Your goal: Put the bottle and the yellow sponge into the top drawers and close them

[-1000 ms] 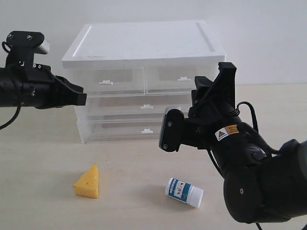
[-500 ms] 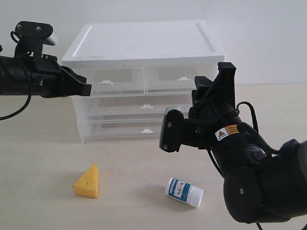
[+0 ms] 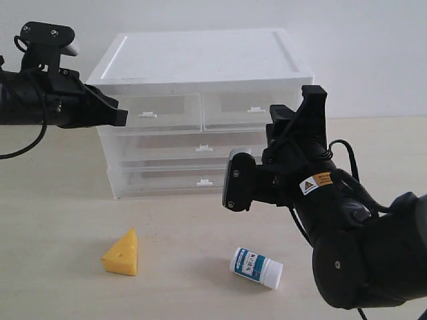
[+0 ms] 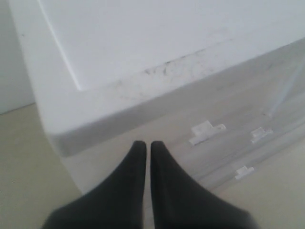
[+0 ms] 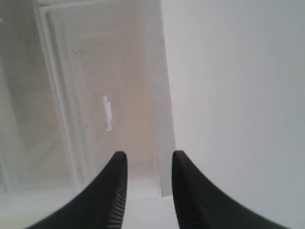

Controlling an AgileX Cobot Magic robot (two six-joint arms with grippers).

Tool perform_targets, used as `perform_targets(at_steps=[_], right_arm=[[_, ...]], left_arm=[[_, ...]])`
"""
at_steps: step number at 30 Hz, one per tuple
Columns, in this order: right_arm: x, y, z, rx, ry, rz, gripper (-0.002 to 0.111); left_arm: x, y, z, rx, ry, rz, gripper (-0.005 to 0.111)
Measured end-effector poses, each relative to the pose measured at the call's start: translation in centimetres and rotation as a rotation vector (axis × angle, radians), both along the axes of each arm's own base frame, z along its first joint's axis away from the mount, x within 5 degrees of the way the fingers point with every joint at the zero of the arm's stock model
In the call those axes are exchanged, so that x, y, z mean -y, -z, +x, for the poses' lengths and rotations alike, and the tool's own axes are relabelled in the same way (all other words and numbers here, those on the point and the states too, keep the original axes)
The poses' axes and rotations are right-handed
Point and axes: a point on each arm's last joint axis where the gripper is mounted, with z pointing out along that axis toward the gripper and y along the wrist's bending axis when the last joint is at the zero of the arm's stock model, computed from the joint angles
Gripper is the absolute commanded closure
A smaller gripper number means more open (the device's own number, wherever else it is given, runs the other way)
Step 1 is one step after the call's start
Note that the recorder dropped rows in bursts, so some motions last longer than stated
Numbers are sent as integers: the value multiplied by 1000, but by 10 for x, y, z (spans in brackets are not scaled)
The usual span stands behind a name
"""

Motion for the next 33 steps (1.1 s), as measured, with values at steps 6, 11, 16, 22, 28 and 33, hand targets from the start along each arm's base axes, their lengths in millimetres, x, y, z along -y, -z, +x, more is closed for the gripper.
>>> perform_targets(at_steps=[6,11,16,22,28,33], right_arm=[[-1,3,1,-5,-1,-9,80],[-1,9,1,-16,-2,-21,80],[-8,9,8,-9,-1,-15,80],[-13,7,20,1,16,-49,80],[-1,13,32,-32,67,-58,80],[-4,15,34,-41,41,-72,80]], left_arm=[[-1,10,10,-16,-24,29,103],[0,14,15,-21,-23,40,103],[1,14,19,-14,-16,50,103],[2,14,19,-9,-11,58,103],[0,14,20,-10,-13,54,103],[0,14,20,-10,-13,54,103]])
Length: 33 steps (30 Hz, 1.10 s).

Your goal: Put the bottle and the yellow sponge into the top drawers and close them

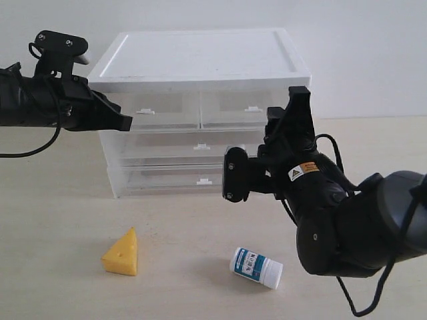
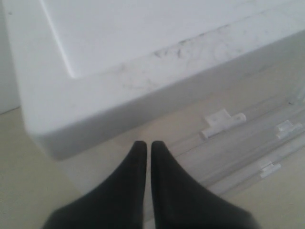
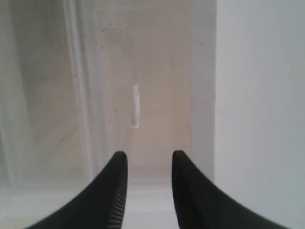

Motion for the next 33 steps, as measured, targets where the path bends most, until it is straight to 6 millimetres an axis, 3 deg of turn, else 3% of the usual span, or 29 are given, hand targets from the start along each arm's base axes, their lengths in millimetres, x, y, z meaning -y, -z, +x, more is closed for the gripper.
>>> perform_targets(at_steps=[11,16,21,26,33], right_arm=[[-10,-7,10,3,-30,20,79],[-12,-11,14,-5,-25,40,58],[-12,-10,14,-11,-27,37,71],[-13,-5,15,-20,-36,15,64],[-6,18,24,-29,-4,-33,64]], left_arm=[[0,0,0,1,1,1,103],[0,0,0,1,1,1,103],[0,0,0,1,1,1,103],[0,0,0,1,1,1,103],[0,0,0,1,1,1,103]])
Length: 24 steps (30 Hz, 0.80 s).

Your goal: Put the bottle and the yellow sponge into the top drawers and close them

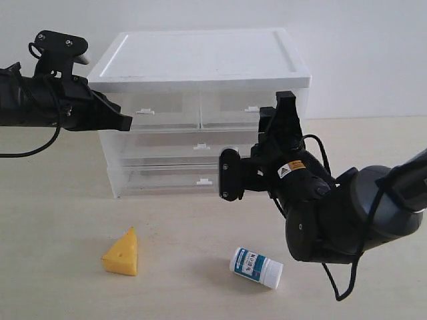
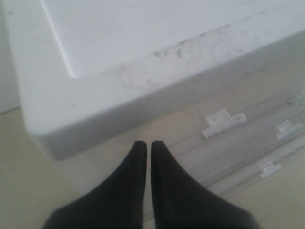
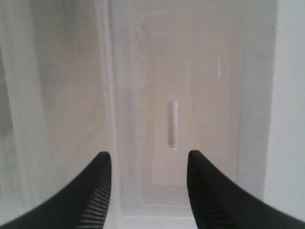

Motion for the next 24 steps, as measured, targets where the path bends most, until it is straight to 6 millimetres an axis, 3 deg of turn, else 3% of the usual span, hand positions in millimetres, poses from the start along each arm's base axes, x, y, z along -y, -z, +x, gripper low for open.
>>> perform_targets(at_steps=[24], right_arm=[[-10,-17,12,101,-36,31,64]], left_arm=[[0,0,0,1,1,2,103]])
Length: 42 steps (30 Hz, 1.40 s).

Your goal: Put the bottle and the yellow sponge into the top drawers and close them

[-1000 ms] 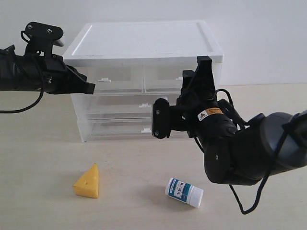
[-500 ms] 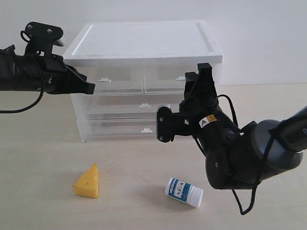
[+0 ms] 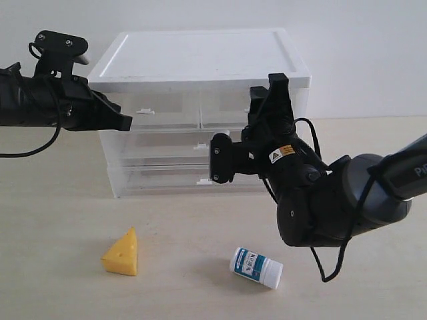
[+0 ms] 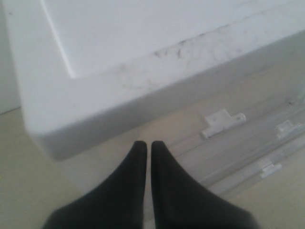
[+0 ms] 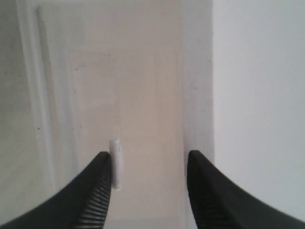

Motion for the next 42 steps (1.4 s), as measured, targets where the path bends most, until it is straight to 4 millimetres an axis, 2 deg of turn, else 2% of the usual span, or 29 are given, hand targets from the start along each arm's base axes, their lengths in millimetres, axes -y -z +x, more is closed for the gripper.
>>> perform_targets(at_steps=[11,18,35,37,40,42], right_arm=[[3,10,7,19,14,-14,64],[1,11,14,7,34,4,85],[1,16,15,-16,30,-32,86],[1,16,15,-16,30,-33,91],[1,16,15,-10,32,-35,109],[1,15,15,-7,32,-37,108]], left_arm=[[-1,-1,0,2,-1,1,103],[0,-2,1,6,-3,-1,103],[-1,-2,1,6,-5,0,103],[-1,-2,1,6,-5,0,103],[0,-2,1,6,-1,-2,103],[0,-2,1,6,5,-6,103]])
